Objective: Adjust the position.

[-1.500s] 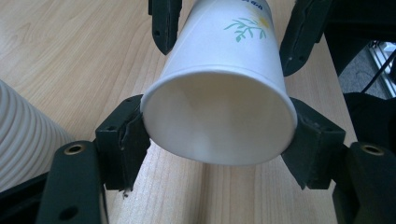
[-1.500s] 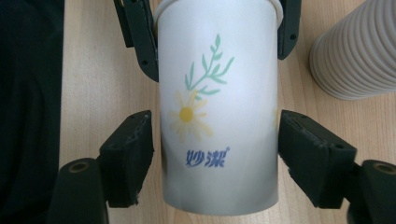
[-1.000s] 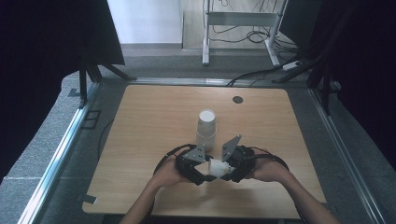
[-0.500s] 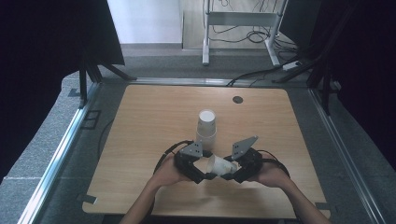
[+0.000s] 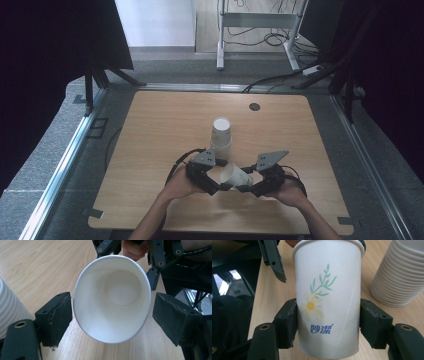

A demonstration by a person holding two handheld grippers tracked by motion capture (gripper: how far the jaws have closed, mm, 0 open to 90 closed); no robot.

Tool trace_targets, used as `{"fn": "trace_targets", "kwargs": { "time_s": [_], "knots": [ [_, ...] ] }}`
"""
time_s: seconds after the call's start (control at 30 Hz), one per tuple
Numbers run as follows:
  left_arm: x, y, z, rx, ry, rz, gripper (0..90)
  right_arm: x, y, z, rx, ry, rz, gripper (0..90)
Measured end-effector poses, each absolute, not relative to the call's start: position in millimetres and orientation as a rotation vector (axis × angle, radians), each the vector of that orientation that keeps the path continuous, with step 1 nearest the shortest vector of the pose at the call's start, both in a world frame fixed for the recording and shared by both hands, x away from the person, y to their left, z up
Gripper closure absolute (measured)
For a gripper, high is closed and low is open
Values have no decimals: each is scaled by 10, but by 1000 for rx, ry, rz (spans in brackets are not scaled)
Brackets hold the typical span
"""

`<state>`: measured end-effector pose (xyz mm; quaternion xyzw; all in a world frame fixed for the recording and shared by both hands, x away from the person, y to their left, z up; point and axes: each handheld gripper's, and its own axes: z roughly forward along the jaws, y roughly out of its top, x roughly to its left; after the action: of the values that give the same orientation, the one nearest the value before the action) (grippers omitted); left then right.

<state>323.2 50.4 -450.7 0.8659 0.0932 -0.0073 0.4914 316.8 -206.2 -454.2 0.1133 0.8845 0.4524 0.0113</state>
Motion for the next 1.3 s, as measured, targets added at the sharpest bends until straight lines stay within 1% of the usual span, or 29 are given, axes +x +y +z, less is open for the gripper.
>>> {"fn": "trace_targets", "kwargs": {
  "time_s": [0.4, 0.5, 0.67, 0.87, 1.2, 1.3],
  "knots": [
    [3240, 492, -4523, 2089, 228, -30, 159, 3136, -2074, -4587, 333, 2718, 1491, 362],
    [3235, 486, -4525, 2083, 216, -39, 172, 3134, -2065, -4581, 311, 2716, 1494, 361],
    [3227, 489, -4523, 2086, 201, -26, 236, 3127, -2045, -4563, 280, 2719, 1486, 360],
    [3214, 509, -4520, 2082, 179, -18, 269, 3136, -2042, -4564, 256, 2732, 1479, 359],
    [3205, 503, -4515, 2098, 164, -4, 288, 3150, -2018, -4573, 247, 2761, 1441, 354],
    [3204, 500, -4507, 2099, 162, -3, 288, 3158, -2012, -4559, 241, 2772, 1425, 339]
  ]
}}
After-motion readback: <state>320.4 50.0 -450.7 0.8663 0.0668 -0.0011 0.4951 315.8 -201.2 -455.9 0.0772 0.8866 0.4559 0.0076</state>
